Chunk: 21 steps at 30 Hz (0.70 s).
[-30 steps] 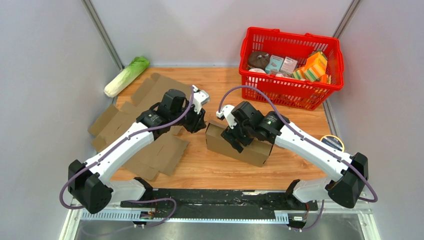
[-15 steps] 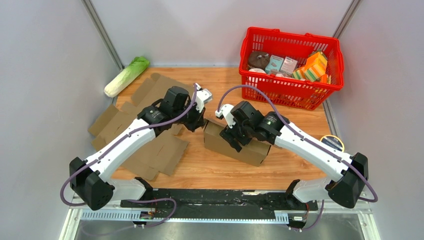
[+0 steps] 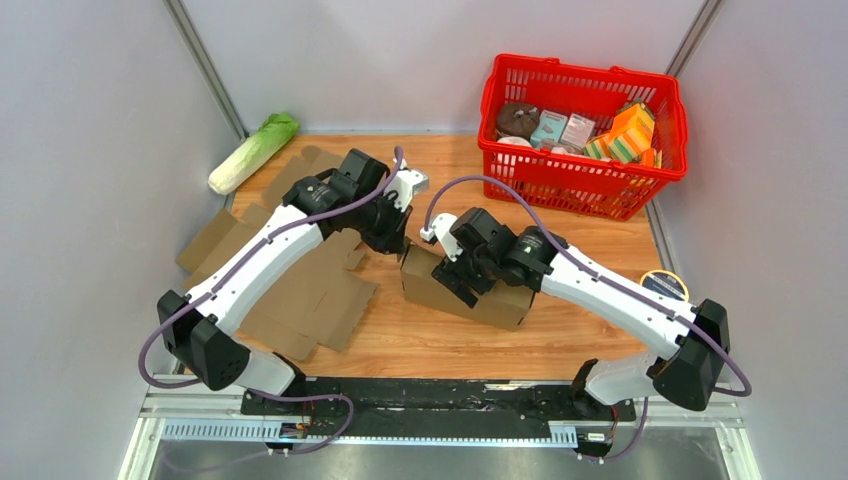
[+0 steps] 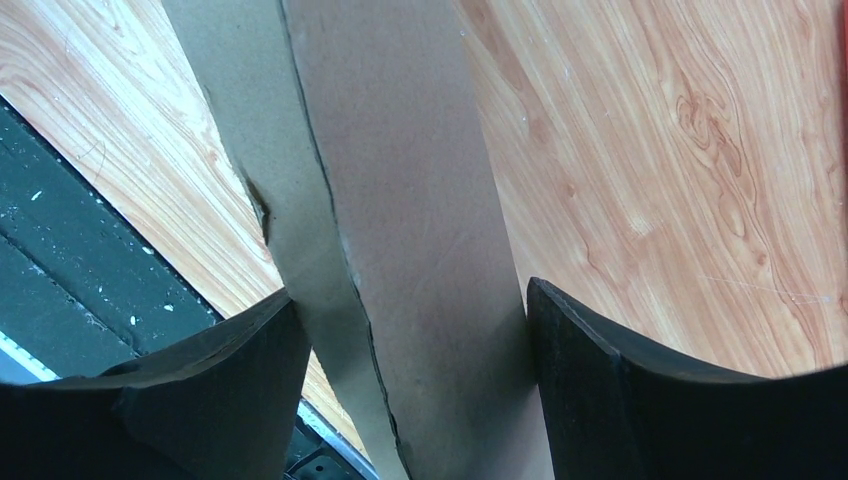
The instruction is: Fold the paper box
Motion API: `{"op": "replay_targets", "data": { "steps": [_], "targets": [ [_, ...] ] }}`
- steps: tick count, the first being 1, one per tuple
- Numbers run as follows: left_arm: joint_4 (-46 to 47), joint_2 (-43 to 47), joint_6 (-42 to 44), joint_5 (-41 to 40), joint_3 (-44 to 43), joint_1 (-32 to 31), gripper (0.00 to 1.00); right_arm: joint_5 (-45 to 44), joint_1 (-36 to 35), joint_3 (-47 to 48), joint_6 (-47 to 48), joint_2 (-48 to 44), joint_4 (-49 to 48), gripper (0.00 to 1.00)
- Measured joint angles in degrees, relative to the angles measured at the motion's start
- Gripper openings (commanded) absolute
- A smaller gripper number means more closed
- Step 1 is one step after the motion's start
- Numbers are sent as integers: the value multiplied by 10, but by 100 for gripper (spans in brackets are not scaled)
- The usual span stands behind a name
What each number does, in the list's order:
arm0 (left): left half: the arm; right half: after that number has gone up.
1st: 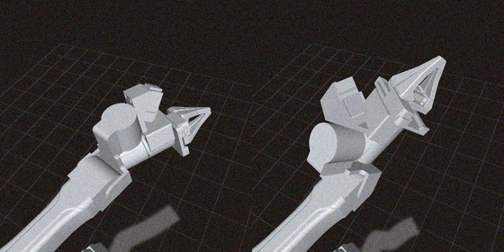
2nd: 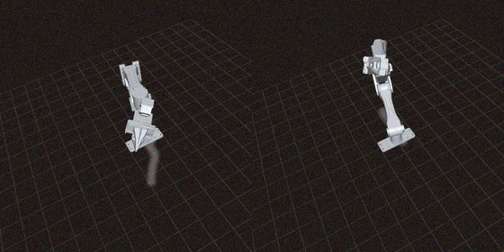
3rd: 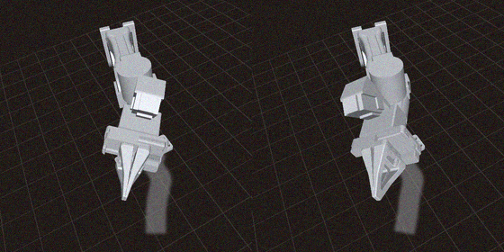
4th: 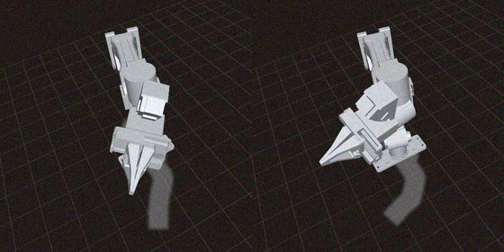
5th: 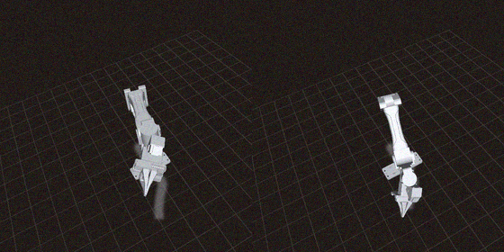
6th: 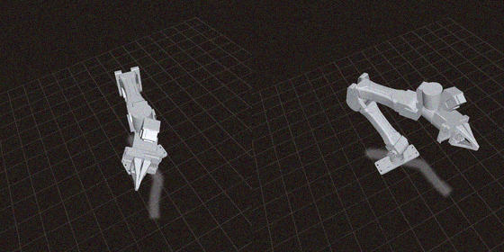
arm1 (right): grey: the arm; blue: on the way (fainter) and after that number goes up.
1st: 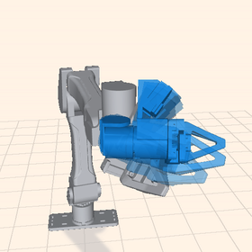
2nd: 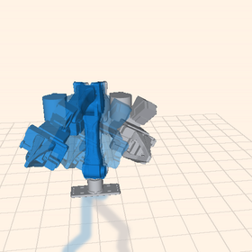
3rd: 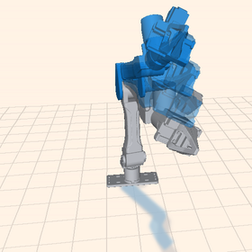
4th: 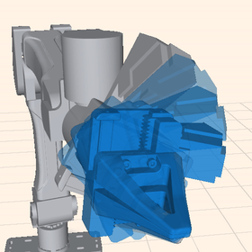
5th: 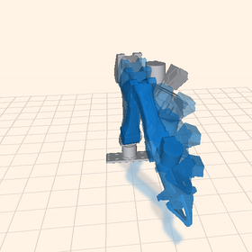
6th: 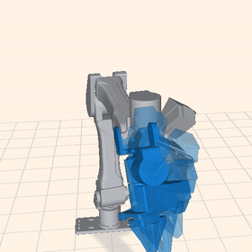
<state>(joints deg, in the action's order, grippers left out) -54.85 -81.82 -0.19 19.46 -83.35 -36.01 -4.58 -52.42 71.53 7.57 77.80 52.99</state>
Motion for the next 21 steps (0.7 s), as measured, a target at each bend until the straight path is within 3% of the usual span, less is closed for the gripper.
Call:
{"op": "replay_targets", "data": {
  "steps": [9, 21],
  "targets": [
    [-58, -10, -21, 26, -46, 2, 0, -5, -7, 2, 8, -5, 3, 77],
    [-45, -15, -67, 51, -41, 12, 0, -20, -7, 5, 14, 4, 4, 78]
  ]
}}
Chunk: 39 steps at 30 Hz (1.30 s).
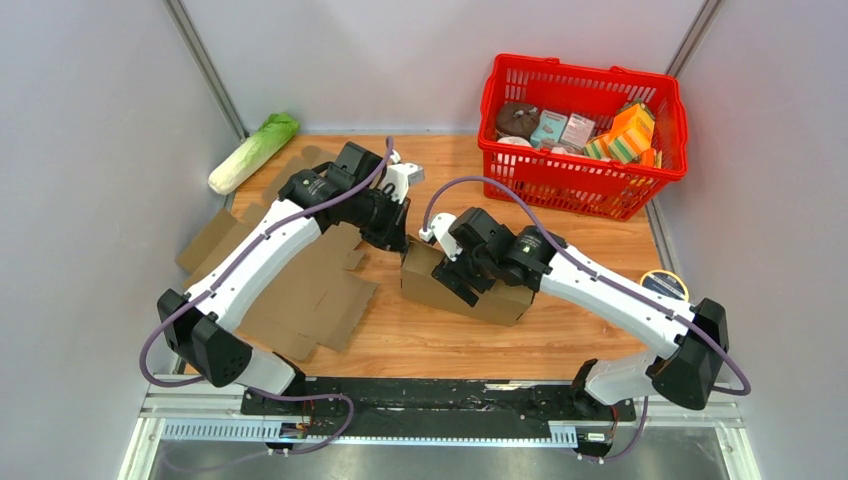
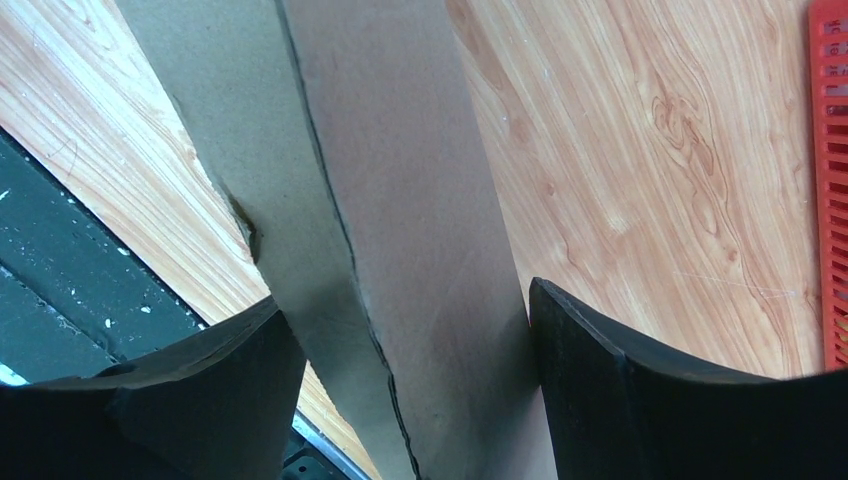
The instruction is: Fold the paper box
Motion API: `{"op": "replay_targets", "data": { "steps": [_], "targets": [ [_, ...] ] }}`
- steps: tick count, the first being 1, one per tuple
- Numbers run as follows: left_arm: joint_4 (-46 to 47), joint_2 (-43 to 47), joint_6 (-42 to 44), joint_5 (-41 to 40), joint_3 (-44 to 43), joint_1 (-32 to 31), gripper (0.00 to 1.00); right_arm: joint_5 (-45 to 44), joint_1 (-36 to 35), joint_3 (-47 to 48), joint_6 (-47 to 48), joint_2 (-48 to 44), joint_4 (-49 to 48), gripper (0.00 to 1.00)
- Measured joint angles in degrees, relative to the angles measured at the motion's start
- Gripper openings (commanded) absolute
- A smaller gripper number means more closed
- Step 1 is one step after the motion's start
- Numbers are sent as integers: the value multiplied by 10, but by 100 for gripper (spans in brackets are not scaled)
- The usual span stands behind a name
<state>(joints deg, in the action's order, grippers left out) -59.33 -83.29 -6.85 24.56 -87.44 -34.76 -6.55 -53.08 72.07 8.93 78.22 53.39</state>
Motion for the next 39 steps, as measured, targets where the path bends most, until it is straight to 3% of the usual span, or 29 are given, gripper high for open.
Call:
{"op": "replay_targets", "data": {
  "steps": [13, 21, 26, 34, 39],
  "targets": [
    [42, 4, -54, 30, 31, 14, 0, -16, 0, 4, 4, 9, 7, 79],
    [42, 25, -31, -13, 73, 4, 0, -22, 1, 2, -4, 18, -3, 99],
    [51, 38, -28, -17, 89, 0, 0, -12, 14, -1, -47, 0, -7, 100],
    [75, 37, -30, -6, 86, -9, 0, 21, 59, -15, -155, -131, 27, 100],
    [20, 33, -24, -18, 74, -6, 0, -56, 114, -37, -259, -239, 84, 100]
  ]
}}
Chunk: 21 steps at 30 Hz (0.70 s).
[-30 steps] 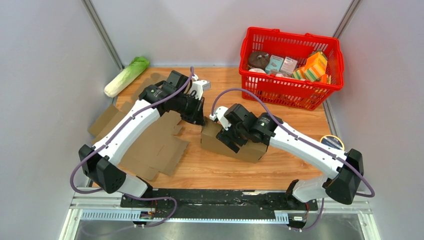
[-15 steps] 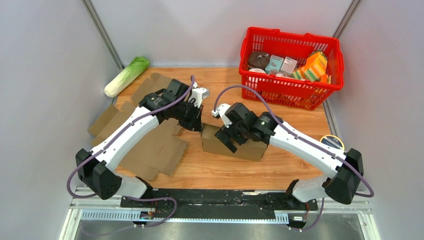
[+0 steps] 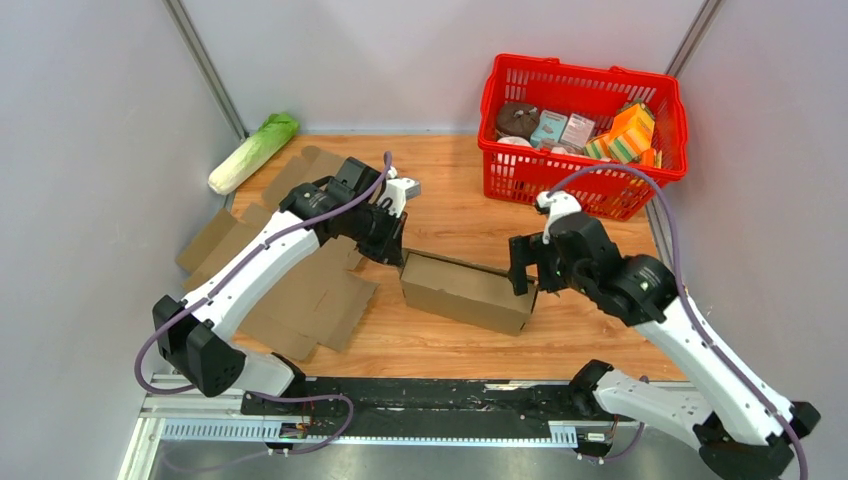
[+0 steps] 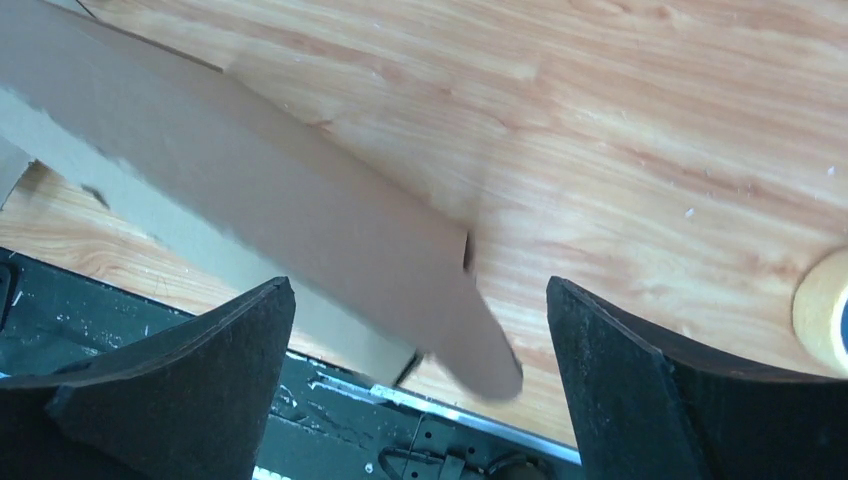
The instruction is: Fold the paper box
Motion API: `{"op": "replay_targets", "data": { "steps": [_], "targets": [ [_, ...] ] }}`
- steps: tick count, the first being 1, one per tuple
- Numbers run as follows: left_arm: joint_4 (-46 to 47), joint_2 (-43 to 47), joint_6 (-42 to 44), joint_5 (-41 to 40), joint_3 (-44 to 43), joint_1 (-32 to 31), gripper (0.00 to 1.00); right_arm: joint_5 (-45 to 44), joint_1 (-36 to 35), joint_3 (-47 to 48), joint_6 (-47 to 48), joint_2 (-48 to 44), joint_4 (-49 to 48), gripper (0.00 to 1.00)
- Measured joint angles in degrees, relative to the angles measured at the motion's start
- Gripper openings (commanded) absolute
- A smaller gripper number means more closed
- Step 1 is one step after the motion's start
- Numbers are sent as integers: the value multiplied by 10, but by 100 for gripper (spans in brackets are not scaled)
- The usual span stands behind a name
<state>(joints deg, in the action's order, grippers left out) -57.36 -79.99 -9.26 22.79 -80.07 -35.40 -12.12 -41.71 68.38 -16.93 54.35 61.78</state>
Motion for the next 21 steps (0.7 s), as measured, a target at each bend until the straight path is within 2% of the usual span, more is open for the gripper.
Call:
{"op": "replay_targets", "data": {
  "steps": [4, 7, 10, 14, 21],
  "targets": [
    [-7, -5, 2, -3, -6, 2, 0, -11, 4, -41, -32, -42, 6, 100],
    [-10, -4, 4, -10, -6, 2, 0, -14, 5, -57, -39, -36, 6, 100],
    [-14, -1, 6, -19, -6, 3, 0, -26, 5, -61, -38, -27, 6, 95],
    [-23, 3, 7, -23, -5, 10, 0, -32, 5, -61, -35, -36, 7, 79],
    [-28, 3, 9, -23, -5, 14, 0, -27, 5, -59, -32, -50, 22, 58]
  ]
}}
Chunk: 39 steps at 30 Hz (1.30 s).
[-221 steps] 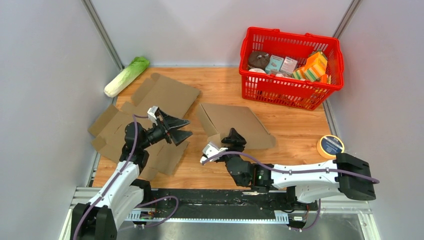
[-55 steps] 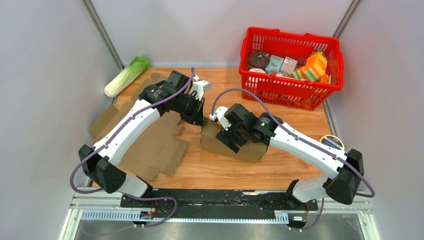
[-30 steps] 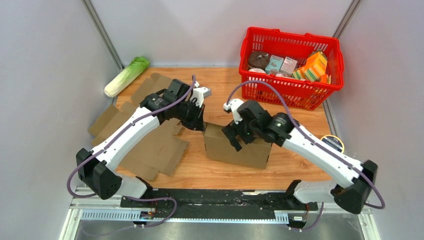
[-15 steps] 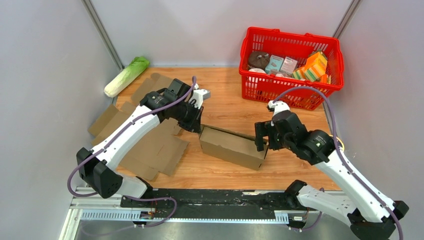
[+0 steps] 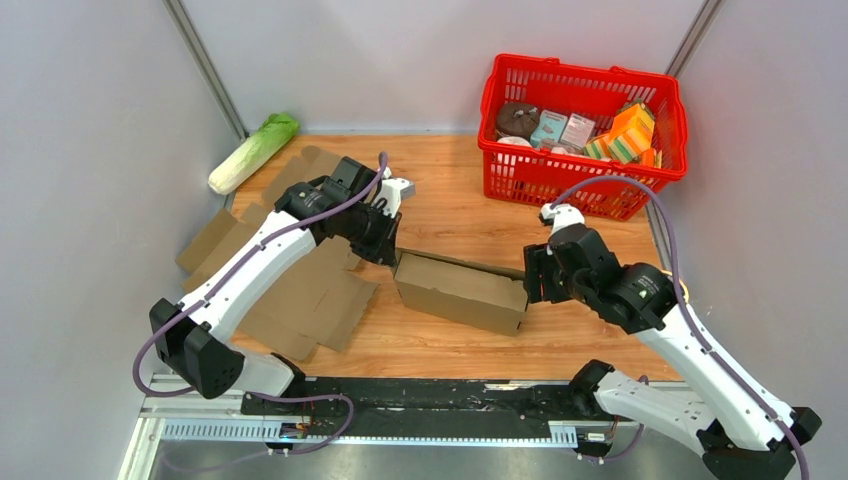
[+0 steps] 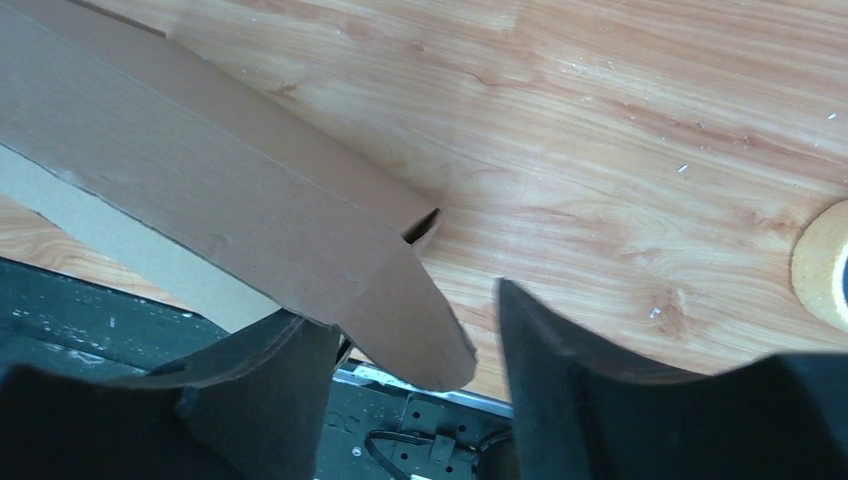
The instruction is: Fold the paper box
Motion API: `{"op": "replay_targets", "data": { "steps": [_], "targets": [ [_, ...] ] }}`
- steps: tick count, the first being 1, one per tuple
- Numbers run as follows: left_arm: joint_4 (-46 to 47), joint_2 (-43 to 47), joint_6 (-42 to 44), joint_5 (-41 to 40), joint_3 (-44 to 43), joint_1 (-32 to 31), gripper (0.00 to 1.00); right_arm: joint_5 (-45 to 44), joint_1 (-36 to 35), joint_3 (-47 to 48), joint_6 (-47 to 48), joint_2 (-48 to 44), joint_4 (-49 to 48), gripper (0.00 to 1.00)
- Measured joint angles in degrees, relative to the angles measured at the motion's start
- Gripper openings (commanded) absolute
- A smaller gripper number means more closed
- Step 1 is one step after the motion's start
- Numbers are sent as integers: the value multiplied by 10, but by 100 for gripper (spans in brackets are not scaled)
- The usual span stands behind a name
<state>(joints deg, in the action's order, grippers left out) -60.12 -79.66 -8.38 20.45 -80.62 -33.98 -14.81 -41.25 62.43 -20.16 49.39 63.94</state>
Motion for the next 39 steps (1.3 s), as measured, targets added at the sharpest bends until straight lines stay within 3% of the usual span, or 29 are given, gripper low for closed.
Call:
{"op": "replay_targets", "data": {
  "steps": [11, 17, 30, 39],
  "targets": [
    [-9, 0, 4, 3, -3, 3, 0, 24, 0, 28, -18, 14, 29, 17],
    [-9, 0, 2, 9, -3, 3, 0, 56, 0, 31, -63, 31, 35, 1],
    [-1, 7, -3, 20, 7, 5, 0, 59, 26, 56, -202, 66, 57, 0],
    [1, 12, -5, 25, 12, 5, 0, 45, 32, 54, -228, 72, 51, 0]
  ]
}}
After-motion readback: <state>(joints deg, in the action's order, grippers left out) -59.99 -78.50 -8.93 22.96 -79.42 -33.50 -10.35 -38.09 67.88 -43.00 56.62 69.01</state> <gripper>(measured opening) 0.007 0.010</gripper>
